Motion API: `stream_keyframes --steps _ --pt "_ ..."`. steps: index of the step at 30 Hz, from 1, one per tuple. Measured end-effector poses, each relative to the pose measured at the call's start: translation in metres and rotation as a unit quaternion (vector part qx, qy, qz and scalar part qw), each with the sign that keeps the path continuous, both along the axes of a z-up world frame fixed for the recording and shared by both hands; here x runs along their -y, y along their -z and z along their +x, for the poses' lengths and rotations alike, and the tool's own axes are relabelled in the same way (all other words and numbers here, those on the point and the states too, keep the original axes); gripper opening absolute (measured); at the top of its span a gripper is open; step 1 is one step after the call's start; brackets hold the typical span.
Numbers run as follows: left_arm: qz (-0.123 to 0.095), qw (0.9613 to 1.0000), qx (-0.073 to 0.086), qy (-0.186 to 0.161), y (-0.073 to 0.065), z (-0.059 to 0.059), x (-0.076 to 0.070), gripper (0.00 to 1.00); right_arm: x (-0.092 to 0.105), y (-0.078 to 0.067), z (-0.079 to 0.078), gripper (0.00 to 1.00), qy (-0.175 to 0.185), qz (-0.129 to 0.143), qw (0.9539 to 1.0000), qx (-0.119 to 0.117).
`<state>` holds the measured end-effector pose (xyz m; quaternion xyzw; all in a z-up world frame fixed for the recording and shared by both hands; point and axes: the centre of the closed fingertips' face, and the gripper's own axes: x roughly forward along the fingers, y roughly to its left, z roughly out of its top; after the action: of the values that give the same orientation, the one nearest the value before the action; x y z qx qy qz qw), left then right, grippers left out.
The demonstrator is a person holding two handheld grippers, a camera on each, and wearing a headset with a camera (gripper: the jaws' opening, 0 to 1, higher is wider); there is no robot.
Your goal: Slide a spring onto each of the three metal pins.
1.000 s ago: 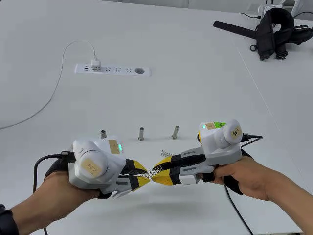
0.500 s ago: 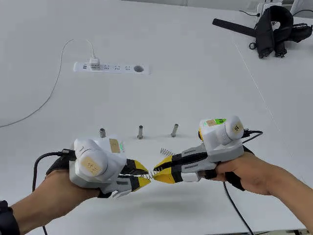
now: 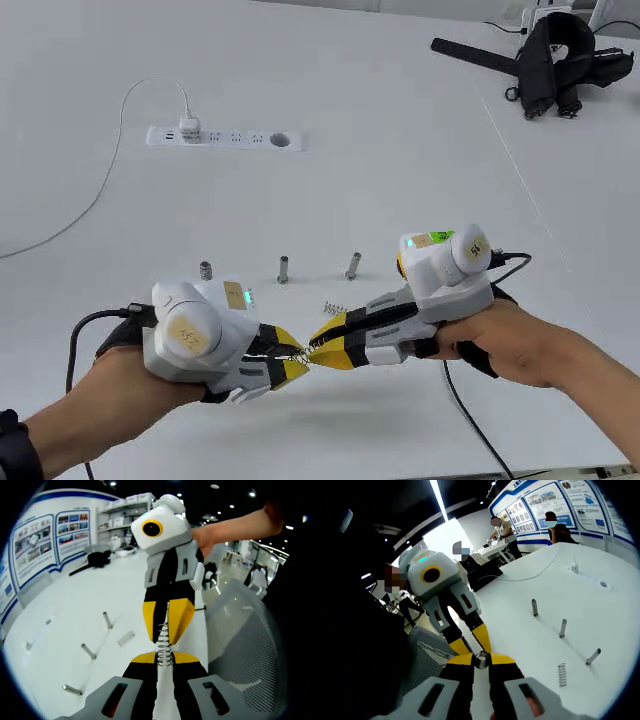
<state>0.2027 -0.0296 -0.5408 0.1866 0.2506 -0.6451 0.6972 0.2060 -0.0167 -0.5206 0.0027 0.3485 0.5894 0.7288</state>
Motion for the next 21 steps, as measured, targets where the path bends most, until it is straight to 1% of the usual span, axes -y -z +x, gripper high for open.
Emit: stream_keyframes --steps 3,5,10,15,19,21 --pt "-0.004 1.0 0.0 -0.004 -0.001 0.001 0.001 0.1 0.0 -0.001 0.001 0.12 -0.011 -0.014 0.9998 0.008" --pt "-0.008 0.9999 -0.003 -0.007 -0.003 0.002 0.002 0.1 0.0 -0.003 0.002 0.12 -0.017 -0.022 0.9996 0.01" --pt "-0.019 0.9997 -0.005 -0.015 -0.007 0.006 0.004 0.1 -0.001 -0.009 0.006 0.12 -0.033 -0.045 0.9982 0.024" --pt "-0.033 0.9992 -0.009 -0.019 -0.013 0.008 0.006 0.1 0.0 -0.013 0.007 0.12 -0.059 -0.07 0.9952 0.035" --pt "-0.052 0.9984 -0.012 -0.02 -0.02 0.01 0.01 0.1 0.002 -0.017 0.007 0.13 -0.087 -0.094 0.9905 0.05" --pt "-0.06 0.9979 -0.012 -0.022 -0.026 0.011 0.013 0.1 0.006 -0.016 0.008 0.15 -0.103 -0.114 0.9864 0.06"
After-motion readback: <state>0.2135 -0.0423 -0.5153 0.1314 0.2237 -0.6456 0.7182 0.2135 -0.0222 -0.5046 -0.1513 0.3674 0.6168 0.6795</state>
